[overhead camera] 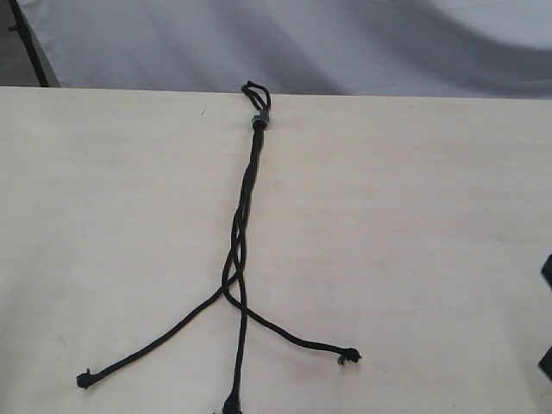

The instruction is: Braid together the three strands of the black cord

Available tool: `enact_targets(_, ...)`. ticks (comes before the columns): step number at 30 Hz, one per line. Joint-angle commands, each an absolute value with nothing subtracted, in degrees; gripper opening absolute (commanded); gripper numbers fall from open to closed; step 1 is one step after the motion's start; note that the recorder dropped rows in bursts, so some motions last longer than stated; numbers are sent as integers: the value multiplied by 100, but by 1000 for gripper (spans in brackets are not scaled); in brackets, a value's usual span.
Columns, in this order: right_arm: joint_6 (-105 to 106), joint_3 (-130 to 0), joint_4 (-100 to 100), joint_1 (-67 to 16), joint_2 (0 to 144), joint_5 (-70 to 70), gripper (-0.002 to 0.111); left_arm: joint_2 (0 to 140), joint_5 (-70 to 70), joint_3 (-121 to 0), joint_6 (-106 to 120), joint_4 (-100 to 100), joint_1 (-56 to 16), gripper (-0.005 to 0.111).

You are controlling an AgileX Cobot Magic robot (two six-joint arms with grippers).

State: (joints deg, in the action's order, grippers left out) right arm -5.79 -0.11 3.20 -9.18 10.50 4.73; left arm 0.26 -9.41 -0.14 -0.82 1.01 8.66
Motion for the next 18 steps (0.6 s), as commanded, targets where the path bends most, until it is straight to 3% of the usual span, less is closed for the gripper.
enact_targets(1, -614, 0, 305, 238, 542, 515, 2, 0, -944, 0, -139, 85, 872, 0)
enact_targets(18, -517, 0, 295, 503, 0, 1240, 2, 0, -944, 0, -139, 85, 872, 0)
